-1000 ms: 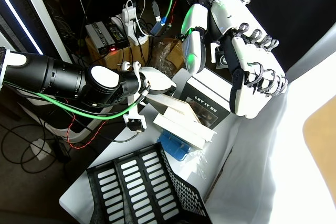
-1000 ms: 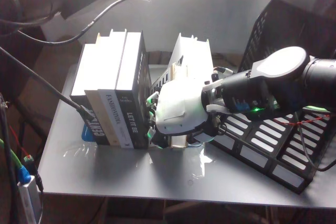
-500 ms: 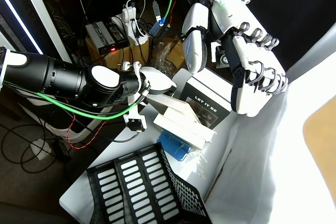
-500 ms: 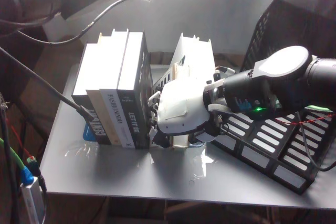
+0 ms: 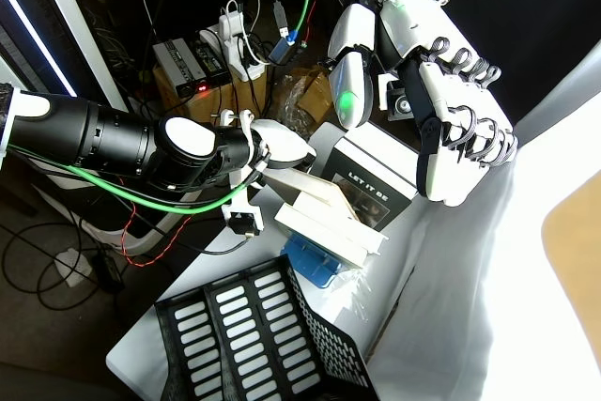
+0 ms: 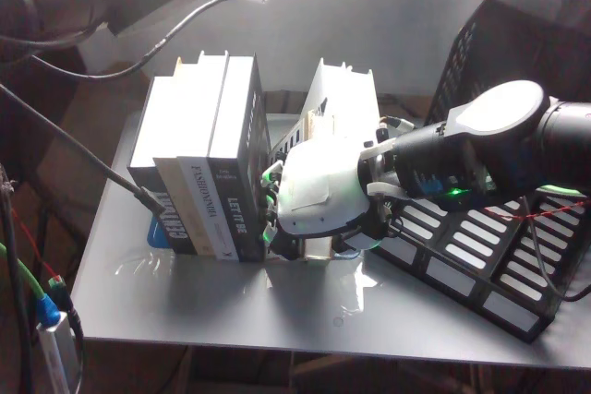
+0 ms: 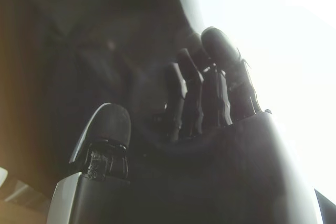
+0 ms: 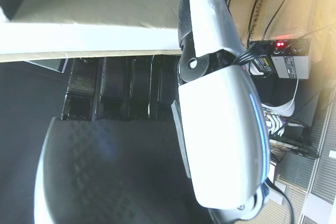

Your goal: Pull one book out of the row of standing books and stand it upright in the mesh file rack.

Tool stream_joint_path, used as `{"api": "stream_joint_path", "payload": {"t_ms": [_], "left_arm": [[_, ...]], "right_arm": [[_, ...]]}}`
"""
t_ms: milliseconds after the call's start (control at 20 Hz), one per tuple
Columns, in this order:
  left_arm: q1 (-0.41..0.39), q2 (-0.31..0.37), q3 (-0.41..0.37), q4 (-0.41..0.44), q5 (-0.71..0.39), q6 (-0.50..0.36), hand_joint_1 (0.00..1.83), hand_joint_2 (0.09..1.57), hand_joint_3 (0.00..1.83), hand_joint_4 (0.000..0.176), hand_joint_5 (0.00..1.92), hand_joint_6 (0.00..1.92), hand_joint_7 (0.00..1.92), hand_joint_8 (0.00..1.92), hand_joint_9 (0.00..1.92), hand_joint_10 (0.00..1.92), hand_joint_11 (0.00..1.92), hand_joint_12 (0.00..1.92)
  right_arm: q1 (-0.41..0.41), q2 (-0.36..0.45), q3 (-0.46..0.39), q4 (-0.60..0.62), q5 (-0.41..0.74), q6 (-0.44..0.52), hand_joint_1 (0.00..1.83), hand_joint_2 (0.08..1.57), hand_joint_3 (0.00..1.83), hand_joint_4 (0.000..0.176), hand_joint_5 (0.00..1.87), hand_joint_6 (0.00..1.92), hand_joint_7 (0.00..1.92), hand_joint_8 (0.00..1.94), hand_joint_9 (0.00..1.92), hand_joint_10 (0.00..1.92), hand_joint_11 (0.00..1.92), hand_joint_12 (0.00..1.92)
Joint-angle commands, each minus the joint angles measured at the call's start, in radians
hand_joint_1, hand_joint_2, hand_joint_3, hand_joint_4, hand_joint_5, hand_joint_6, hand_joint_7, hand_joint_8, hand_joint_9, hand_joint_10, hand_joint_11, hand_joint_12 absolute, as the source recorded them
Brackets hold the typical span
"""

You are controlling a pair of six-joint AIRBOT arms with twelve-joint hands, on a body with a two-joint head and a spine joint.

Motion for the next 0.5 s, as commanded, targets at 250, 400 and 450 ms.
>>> {"api": "stream_joint_path", "payload": {"t_ms": [250, 400, 450], "left_arm": [[-0.005, 0.016, -0.002, -0.074, -0.102, 0.006, 0.0, 1.57, 0.18, 0.0, 0.01, 0.55, 0.02, 0.72, 0.0, 1.1, 0.0, 1.92], [-0.001, 0.021, -0.006, -0.094, -0.102, 0.014, 0.0, 1.57, 0.18, 0.0, 0.01, 0.55, 0.02, 0.72, 0.0, 1.1, 0.0, 1.92], [0.0, 0.022, -0.006, -0.101, -0.101, 0.017, 0.0, 1.57, 0.18, 0.0, 0.01, 0.55, 0.02, 0.72, 0.0, 1.1, 0.0, 1.92]], "right_arm": [[0.003, 0.059, -0.027, -0.034, -0.067, 0.014, 1.37, 1.12, 0.0, 0.0, 0.83, 1.19, 1.07, 0.79, 0.9, 1.26, 0.65, 1.61], [0.023, 0.095, -0.067, -0.034, -0.044, 0.03, 1.37, 1.13, 0.0, 0.0, 0.81, 1.19, 1.01, 0.89, 0.92, 1.25, 0.69, 1.63], [0.036, 0.113, -0.086, -0.034, -0.032, 0.032, 1.38, 1.12, 0.0, 0.0, 0.81, 1.17, 1.04, 0.85, 0.95, 1.23, 0.76, 1.61]]}}
